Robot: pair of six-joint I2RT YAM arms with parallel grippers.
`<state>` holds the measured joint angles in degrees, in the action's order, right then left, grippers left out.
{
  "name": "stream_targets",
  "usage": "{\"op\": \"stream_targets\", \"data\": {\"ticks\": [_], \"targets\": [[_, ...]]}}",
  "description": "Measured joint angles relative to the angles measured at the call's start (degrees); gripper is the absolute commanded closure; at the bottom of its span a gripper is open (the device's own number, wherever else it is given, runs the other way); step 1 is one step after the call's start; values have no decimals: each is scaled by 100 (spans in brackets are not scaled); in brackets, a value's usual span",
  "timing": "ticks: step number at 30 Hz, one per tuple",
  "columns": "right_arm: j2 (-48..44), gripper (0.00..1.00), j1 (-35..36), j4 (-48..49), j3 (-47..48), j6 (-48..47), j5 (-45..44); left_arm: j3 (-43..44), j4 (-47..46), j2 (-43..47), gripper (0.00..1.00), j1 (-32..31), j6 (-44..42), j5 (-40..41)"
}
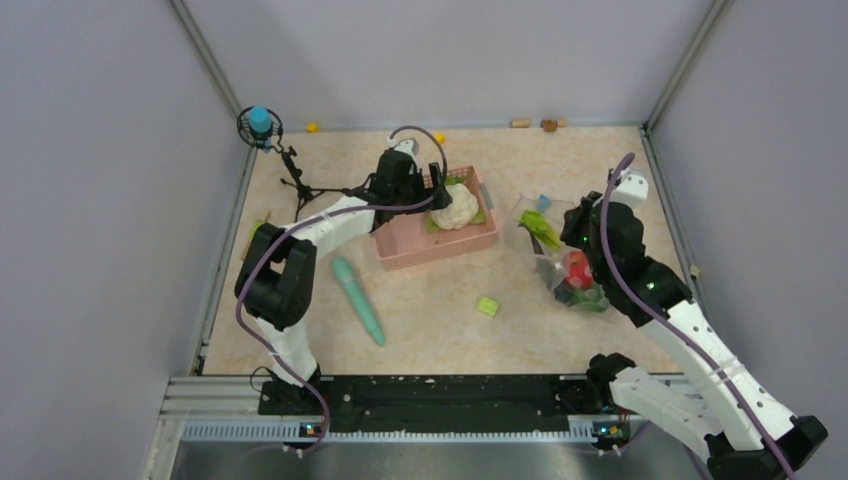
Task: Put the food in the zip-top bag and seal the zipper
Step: Pick up the fake vegetable from the bin.
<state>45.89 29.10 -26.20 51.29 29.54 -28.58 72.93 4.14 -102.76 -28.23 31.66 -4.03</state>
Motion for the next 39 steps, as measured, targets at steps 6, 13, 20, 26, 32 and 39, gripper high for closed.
{"op": "stream_targets", "data": {"ticks": [6, 13, 20, 26, 32, 39], "targets": [[125, 100, 0, 0, 0, -37, 28, 195, -201, -562, 3, 11, 138, -557], [120, 100, 0, 0, 0, -48, 24, 391, -452, -903, 3, 24, 267, -710], [96, 100, 0, 0, 0, -50, 24, 538, -713, -1250, 35, 72, 459, -721], [94, 100, 0, 0, 0, -55, 24, 621, -798, -1377, 100, 74, 629, -841], [92, 100, 0, 2, 0, -55, 26, 560, -857, -1362, 100, 70, 634, -887], [92, 100, 0, 2, 0, -55, 26, 83, -855, -920, 100, 72, 584, -944]]}}
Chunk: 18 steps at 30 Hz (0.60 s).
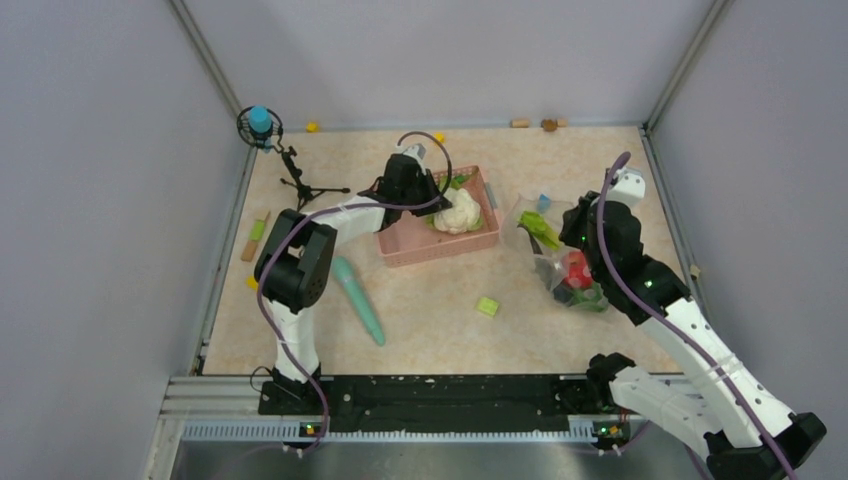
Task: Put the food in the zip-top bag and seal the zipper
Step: Pick up the fake vegetable from the bin.
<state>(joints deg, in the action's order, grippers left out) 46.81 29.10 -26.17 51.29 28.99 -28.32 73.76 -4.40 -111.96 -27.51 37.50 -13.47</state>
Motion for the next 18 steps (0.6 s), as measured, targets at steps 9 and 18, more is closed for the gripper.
{"op": "stream_targets", "data": {"ticks": [9, 18], "targets": [[-11, 100, 0, 24, -31, -46, 85, -1058, -52, 1521, 100, -2, -144, 118], [-26, 100, -2, 46, -31, -94, 258, -1808, -321, 3053, 100, -2, -380, 326]]}}
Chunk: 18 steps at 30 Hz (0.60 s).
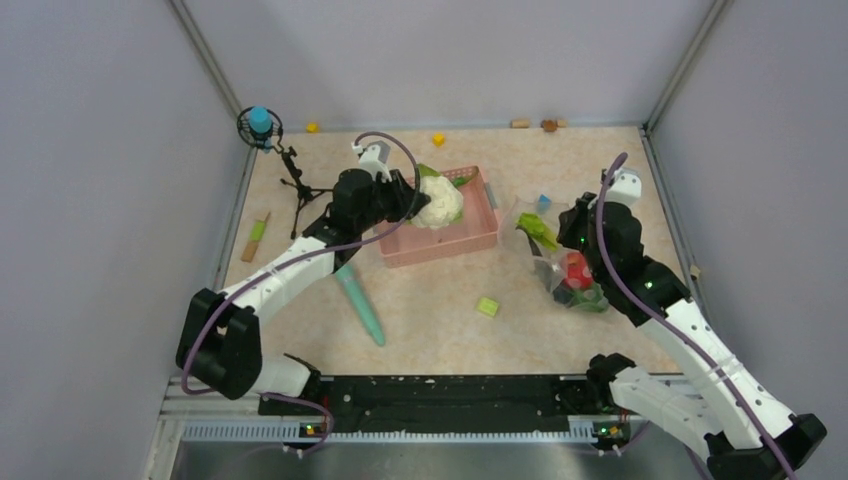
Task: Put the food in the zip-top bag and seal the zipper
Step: Pick up the fake vegetable from the bin.
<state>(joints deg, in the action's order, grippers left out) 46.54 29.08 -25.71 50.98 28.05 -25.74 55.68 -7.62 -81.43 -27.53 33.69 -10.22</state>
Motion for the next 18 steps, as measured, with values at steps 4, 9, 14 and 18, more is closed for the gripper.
{"op": "stream_targets", "data": {"ticks": [4, 9, 14, 18], "targets": [[0, 100, 0, 2, 0, -2, 76, -503, -417, 466, 100, 2, -87, -192], [0, 100, 0, 42, 0, -2, 245, -841, -820, 695, 100, 0, -162, -861], [0, 100, 0, 42, 0, 7, 415, -772, -1108, 756, 100, -44, -184, -1366], [0, 100, 0, 39, 0, 70, 551, -546, -1355, 754, 100, -278, -190, -1495]]}}
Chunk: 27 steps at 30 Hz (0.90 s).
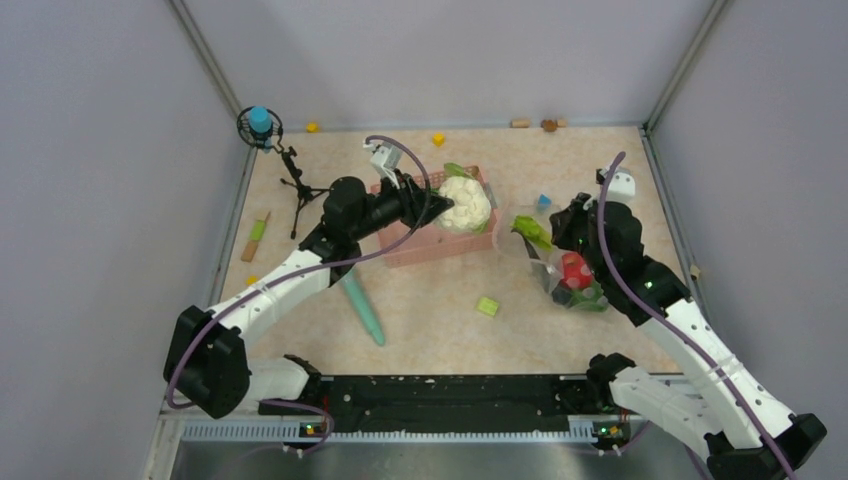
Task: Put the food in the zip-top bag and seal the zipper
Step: Pick up the fake vegetable from the bin, then place the fake vegetable in the zipper food storage bag.
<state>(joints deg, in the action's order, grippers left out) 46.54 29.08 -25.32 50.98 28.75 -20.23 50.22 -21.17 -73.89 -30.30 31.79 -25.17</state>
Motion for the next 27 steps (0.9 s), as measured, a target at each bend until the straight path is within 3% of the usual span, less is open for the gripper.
{"op": "stream_targets", "data": {"ticks": [10, 17, 27], "targets": [[120, 100, 2, 2, 15, 623, 179, 531, -686, -192, 100, -1189, -450, 522], [116, 100, 0, 50, 57, 1237, 258, 557, -918, -866, 100, -1233, -289, 208], [-201, 100, 0, 339, 57, 1958, 750, 568, -1008, -1001, 100, -1408, -354, -374]]}}
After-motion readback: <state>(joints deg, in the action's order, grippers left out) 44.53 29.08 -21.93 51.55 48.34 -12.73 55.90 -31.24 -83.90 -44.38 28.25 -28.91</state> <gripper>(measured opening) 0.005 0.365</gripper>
